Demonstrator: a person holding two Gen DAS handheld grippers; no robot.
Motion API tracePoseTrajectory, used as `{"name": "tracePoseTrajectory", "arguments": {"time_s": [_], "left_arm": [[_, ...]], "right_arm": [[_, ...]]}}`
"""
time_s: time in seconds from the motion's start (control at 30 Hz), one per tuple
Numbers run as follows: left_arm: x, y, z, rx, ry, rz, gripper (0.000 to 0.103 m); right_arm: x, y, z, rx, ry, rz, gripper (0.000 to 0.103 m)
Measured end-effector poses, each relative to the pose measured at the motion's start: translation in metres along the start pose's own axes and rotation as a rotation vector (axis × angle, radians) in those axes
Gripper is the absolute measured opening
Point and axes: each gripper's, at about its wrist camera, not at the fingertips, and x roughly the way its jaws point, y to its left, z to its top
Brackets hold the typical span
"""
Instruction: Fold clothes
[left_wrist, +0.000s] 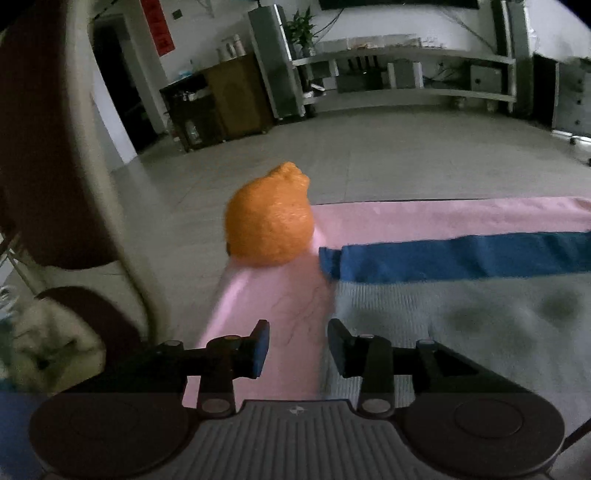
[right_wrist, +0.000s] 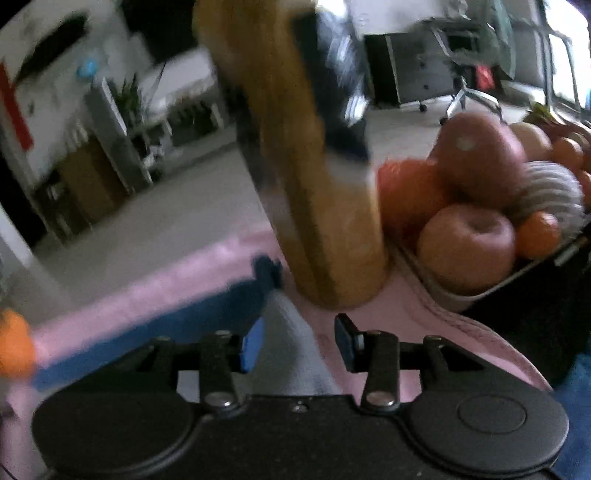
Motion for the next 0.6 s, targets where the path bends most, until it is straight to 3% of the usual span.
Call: {"name": "tracePoseTrajectory", "arguments": {"time_s": [0.17,0.27,0.33,0.37,0.4,0.43,0.5,0.6], "left_arm": [[-0.065,0.034,-0.037,-0.107,0.100,-0.149,0.039],[-0.078,0.042,-0.068,-0.189,0.105,-0.217,0.039],[-0.073,0.038,-0.087,-0.219,0.091,-0.231,0.034],[-0.064,0.034,-0.093,-0.220,0.093,-0.229,0.025],[-0.059,0.030,-0.094,-0.217,0.101,-0.239,0.010],[-0.056,0.027,-0.094,-0.212,0.112,-0.253,0.007],[-0.053,0.021,-0.090,-0.192,0.074,-0.273,0.008],[-0.044,0.010,-0.086,-0.157,0.023,-0.262,0.010]], "right_arm": [[-0.094,-0.002,-0.012,0.048,-0.004,0.126,0.048],[-0.129,-0.024,-0.035,0.125,0.000,0.176,0.051],[-0.140,-0.049,-0.052,0.204,0.013,0.194,0.051],[-0.138,-0.062,-0.060,0.245,0.027,0.185,0.049],[-0.129,-0.071,-0.063,0.273,0.049,0.159,0.031],[-0.117,-0.079,-0.066,0.286,0.078,0.124,0.011],[-0.095,-0.091,-0.071,0.305,0.131,0.088,0.010],[-0.074,-0.096,-0.077,0.337,0.178,0.132,0.010]]}}
